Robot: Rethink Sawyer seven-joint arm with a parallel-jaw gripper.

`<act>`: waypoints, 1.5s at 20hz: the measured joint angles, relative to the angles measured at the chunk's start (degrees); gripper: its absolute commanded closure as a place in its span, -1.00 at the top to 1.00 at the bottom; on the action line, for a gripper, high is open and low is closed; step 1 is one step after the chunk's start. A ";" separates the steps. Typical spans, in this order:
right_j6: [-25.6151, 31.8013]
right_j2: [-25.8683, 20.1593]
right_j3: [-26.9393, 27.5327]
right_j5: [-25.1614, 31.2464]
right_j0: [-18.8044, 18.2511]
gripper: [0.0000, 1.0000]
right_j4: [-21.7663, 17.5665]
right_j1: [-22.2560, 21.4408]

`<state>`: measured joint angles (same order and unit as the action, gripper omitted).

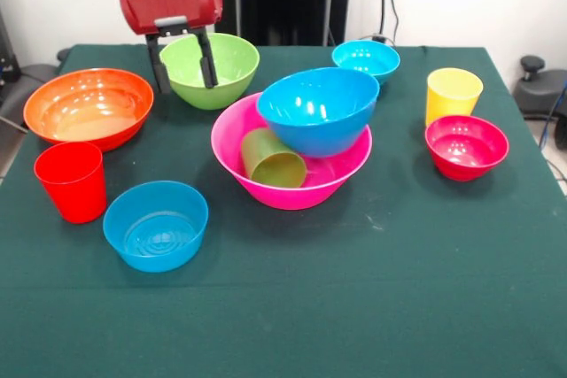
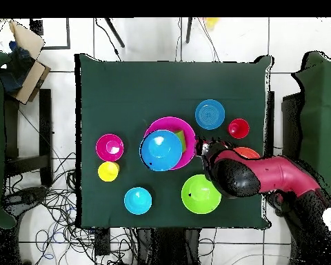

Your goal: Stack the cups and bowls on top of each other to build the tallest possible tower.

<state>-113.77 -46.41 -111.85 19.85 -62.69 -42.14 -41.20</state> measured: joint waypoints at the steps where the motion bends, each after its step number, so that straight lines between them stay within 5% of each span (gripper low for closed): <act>1: 0.00 -0.03 0.00 0.00 0.09 1.00 -0.42 0.16; 10: 0.00 -1.14 -0.50 0.14 -0.28 1.00 -2.51 0.44; 23: 0.00 -0.92 -2.36 3.77 0.31 1.00 -2.15 -11.15; 30: 0.00 0.49 -2.12 3.77 2.73 1.00 -2.49 -12.43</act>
<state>-113.77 -45.92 -113.97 23.62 -59.95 -44.63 -53.63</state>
